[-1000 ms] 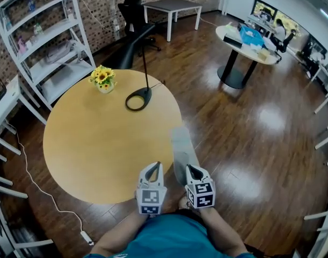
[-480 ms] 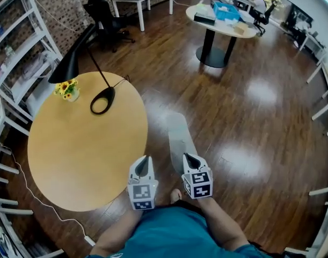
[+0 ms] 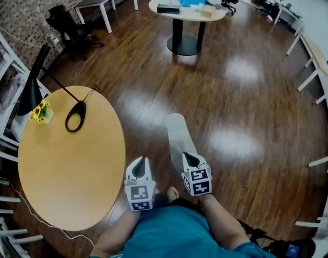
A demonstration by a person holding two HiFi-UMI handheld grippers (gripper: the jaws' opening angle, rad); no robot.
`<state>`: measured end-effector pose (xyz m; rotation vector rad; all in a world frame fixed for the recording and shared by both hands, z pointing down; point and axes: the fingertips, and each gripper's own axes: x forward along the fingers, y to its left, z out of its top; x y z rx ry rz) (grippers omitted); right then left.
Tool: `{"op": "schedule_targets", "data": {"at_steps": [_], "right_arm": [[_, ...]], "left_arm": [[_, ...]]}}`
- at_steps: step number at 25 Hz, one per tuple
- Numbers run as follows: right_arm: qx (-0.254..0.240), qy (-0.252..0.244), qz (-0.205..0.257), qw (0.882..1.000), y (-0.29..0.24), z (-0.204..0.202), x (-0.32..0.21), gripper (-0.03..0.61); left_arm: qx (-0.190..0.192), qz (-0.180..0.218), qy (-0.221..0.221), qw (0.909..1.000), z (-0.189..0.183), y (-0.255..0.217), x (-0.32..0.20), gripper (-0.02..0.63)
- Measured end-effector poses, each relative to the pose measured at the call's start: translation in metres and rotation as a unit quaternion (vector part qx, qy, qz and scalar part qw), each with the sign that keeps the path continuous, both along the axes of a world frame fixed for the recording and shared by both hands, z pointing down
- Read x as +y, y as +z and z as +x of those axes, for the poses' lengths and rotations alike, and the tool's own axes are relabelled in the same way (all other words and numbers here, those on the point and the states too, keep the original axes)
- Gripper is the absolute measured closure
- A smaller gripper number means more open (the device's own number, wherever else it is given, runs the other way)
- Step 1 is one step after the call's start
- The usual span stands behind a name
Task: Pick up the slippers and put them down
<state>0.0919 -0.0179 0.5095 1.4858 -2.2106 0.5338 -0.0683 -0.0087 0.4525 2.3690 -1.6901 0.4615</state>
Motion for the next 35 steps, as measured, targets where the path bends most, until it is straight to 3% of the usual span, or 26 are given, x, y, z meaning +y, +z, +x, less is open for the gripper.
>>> {"op": "schedule_targets", "data": {"at_steps": [8,15,23,29,35], "right_arm": [[0.017,0.045,-0.025,0.999,0.016,0.027,-0.020,0.552],[0.038,0.037,-0.050,0.997,0.054,0.073,-0.066,0.552],[0.037,0.024,-0.087,0.995,0.107,0.144,-0.120,0.551],[0.038,0.030,-0.128,0.991,0.180,0.155,-0.145,0.551],[0.042,0.030,-0.146,0.988,0.274,0.165,-0.171,0.551]], "left_arm": [[-0.002,-0.013,0.067,0.9977,0.025,0.016,-0.046,0.609],[-0.010,-0.045,0.064,0.9969,0.056,0.054,-0.090,0.609],[-0.029,-0.043,0.053,0.9972,0.121,0.079,-0.145,0.609],[-0.035,-0.103,0.070,0.9916,0.132,0.159,-0.164,0.609],[-0.028,-0.136,0.098,0.9855,0.163,0.265,-0.185,0.609]]}}
